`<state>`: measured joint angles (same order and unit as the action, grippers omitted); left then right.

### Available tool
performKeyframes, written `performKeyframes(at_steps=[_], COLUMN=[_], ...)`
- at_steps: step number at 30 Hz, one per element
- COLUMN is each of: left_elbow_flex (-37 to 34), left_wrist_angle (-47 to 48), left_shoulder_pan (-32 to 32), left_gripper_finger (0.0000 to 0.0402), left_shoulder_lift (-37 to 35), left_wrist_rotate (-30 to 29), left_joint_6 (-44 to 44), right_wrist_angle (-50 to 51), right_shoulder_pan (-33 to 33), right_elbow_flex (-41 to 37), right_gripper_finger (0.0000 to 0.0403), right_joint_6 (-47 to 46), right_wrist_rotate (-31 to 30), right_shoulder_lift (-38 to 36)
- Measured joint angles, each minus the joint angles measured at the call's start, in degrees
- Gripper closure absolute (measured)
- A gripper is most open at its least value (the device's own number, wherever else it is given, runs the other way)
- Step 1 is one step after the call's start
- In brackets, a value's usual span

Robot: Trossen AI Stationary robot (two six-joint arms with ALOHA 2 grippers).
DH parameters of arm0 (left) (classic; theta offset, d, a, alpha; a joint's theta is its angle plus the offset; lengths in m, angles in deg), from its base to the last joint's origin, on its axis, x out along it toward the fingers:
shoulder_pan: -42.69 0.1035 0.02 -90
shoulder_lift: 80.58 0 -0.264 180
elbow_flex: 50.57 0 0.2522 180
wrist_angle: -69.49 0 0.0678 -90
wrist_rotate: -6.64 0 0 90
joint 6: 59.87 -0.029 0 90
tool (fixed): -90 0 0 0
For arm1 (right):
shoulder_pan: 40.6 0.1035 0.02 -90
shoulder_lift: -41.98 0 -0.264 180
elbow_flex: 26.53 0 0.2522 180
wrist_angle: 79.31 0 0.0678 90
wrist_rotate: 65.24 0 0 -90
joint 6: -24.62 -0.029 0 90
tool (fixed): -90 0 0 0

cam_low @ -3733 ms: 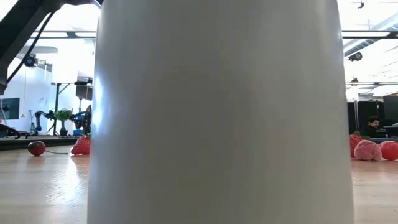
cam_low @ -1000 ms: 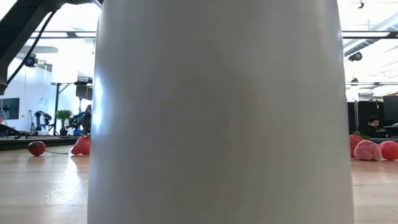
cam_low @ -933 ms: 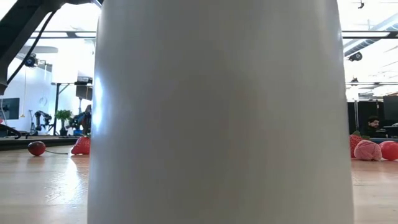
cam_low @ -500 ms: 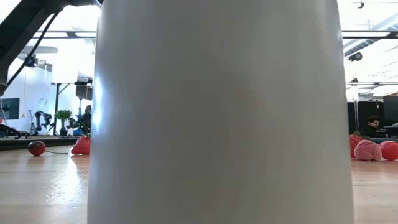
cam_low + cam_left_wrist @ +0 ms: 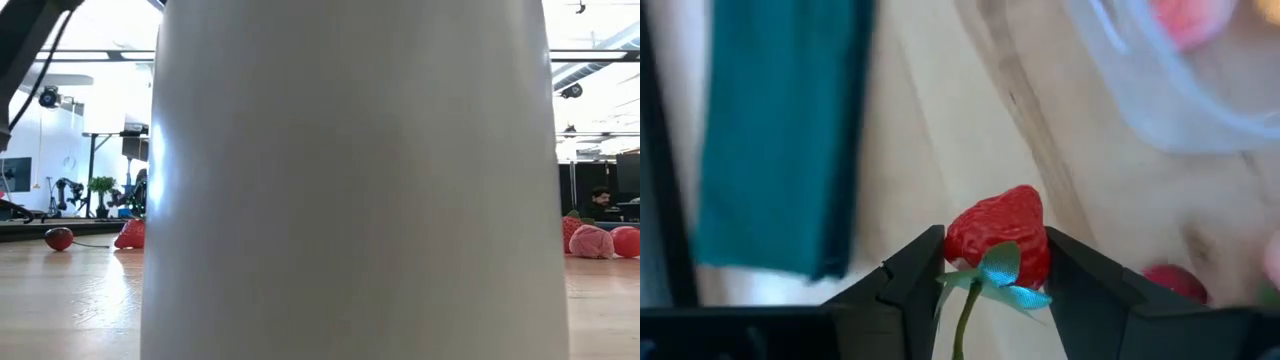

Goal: Pick and placing Produce into tupperware
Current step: Put the strawberry into the transparent bin

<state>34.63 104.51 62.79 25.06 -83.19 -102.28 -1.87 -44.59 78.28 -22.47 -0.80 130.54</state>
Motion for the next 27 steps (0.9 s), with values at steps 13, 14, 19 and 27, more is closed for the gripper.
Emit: performKeyframes(at_steps=[13, 14, 19, 27], left_elbow_flex=[-0.3, -0.3, -0.1, -0.2], left_wrist_angle=[-3.1, -3.5, -3.8, -4.3], left_shoulder_pan=[-5.2, -6.4, -11.6, -12.2], left_gripper_finger=[0.0259, 0.0259, 0.0259, 0.0253], left_shoulder_lift=[-15.8, -15.8, -11.6, -7.6], left_wrist_rotate=[13.2, 13.3, 13.3, 12.6], left_joint_6=[8.5, 9.3, 11.0, 21.2], right_wrist_angle=[0.2, 0.3, 0.4, 0.7], right_shoulder_pan=[0.0, 0.0, 0.0, 1.2], right_elbow_flex=[0.0, 0.0, 0.0, 0.0], right_gripper_finger=[0.0113, 0.0114, 0.0113, 0.0106], right_joint_6=[0.6, 0.6, 0.4, -1.2], right_wrist_rotate=[0.0, 0.0, 0.0, 2.3], right_shoulder_lift=[0.3, 0.3, 0.3, 0.4])
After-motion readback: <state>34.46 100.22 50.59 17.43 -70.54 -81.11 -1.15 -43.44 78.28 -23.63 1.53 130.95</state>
